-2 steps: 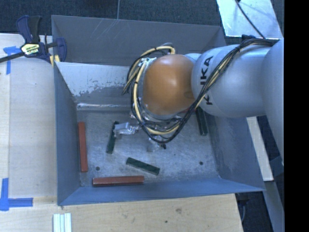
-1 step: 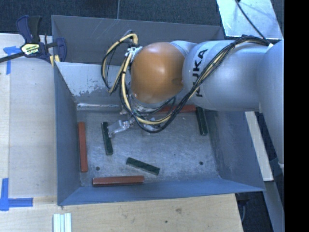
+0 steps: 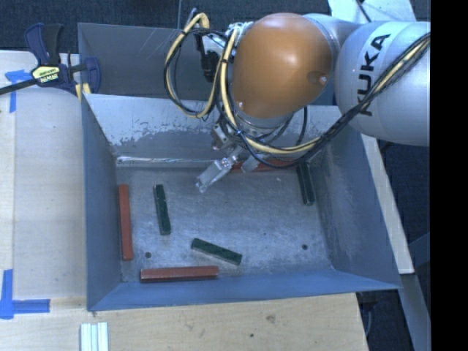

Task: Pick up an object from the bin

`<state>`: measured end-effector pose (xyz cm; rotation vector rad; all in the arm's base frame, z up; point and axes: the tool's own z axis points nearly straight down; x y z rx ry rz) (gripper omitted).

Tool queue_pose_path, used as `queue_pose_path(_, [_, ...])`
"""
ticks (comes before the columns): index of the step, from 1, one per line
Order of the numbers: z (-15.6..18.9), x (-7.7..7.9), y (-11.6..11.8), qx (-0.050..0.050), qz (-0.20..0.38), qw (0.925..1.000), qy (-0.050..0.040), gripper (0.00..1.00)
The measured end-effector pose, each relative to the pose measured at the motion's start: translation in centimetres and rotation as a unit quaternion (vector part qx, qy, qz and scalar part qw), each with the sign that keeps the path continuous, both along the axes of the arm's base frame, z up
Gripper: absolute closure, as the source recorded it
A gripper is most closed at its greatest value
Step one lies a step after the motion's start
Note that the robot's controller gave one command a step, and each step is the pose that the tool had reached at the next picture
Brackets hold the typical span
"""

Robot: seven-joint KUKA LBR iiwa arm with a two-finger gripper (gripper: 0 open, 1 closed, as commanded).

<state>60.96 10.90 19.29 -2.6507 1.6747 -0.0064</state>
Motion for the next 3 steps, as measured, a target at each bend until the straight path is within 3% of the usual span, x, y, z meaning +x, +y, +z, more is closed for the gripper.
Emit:
queue_pose_path(1, [-12.8,-2.4,2.3,-0.001,-0.024,0.9997,0.0073,0.0])
queue_pose_path(2, [-12.2,-2.1,2.3,0.0,-0.026,0.9997,0.0037,1.0])
queue_pose_path(3, [-10.7,-3.0,2.3,0.0,-0.189,0.9819,0.0037,1.0])
